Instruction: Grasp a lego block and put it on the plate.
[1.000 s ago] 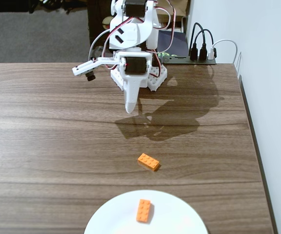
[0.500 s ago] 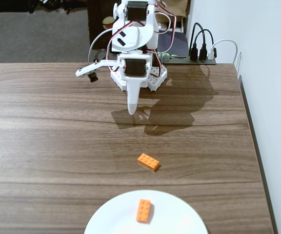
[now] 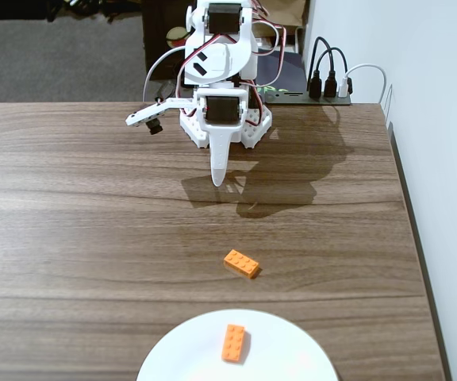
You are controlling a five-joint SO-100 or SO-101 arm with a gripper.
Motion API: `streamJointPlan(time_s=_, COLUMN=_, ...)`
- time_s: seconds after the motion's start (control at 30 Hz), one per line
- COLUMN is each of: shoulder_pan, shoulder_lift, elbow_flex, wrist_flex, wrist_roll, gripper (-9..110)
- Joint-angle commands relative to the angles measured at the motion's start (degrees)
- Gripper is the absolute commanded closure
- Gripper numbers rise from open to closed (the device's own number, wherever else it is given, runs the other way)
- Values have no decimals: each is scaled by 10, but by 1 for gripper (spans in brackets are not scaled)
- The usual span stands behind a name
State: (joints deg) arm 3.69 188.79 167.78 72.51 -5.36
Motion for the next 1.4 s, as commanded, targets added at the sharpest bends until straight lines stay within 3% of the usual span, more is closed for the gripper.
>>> streamJointPlan(time_s=0.0, shoulder_pan=-1, shoulder_lift=-3, elbow_flex=-4, wrist_flex=1, wrist_roll=4, gripper=101)
streamJointPlan(time_s=1.37, shoulder_pan=8, shoulder_lift=-3, elbow_flex=-4, wrist_flex=1, wrist_roll=26, gripper=101)
